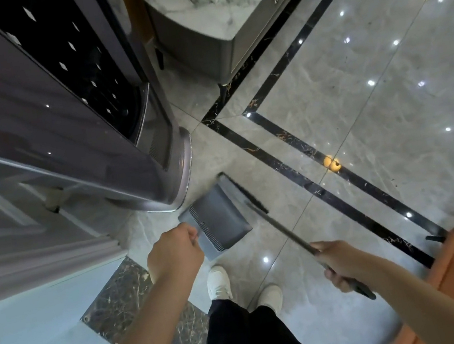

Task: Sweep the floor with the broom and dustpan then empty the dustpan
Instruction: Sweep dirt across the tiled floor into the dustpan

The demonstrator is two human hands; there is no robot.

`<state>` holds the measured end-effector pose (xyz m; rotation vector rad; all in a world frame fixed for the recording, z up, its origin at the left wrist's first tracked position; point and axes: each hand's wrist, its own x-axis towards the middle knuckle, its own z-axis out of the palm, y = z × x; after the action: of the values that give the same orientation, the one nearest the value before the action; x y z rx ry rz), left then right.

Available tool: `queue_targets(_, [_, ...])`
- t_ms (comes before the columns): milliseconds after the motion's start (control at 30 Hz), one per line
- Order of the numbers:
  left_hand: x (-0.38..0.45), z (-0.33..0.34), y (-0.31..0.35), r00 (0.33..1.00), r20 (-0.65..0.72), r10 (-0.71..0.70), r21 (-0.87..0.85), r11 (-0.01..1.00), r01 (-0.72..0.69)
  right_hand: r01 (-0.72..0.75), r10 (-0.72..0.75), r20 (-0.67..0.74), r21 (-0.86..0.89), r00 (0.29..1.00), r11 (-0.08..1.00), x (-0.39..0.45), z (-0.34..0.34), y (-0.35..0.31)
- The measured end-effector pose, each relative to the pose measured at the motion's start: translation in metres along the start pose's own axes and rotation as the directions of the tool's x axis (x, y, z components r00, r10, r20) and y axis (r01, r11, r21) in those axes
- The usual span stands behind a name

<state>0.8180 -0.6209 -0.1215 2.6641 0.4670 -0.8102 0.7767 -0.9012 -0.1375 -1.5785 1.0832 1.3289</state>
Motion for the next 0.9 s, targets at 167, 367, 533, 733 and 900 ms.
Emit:
queue_targets(167, [-0.003,0.000,0.000,1.000,0.002,0.004,-0.020,1.000,-0.004,-0.103,0.060,0.176,0.251,0.983,0.963,-0.014,-0.025,0.017])
queue_targets(367, [-0.014,0.003,-0.003,0.997,0.073,0.032,-0.132,0.991,-0.022,-0.019,-0.078,0.162,0.528,0.984,0.849,-0.018,-0.028,0.036])
queue_targets(533, [-0.009,0.000,0.008,0.984,0.137,0.111,-0.144,0.985,-0.091,0.125,-0.090,-0.088,0.576,0.992,0.808,-0.009,-0.054,0.060])
queue_targets(733, [-0.004,0.003,0.040,0.944,0.251,0.214,-0.085,0.976,-0.199,0.103,0.069,-0.206,0.716,0.976,0.690,0.008,-0.096,0.122])
queue_targets(900, [-0.012,0.012,0.084,0.922,0.288,0.259,-0.029,0.965,-0.262,0.087,0.156,-0.203,0.832,0.967,0.547,0.012,-0.120,0.183])
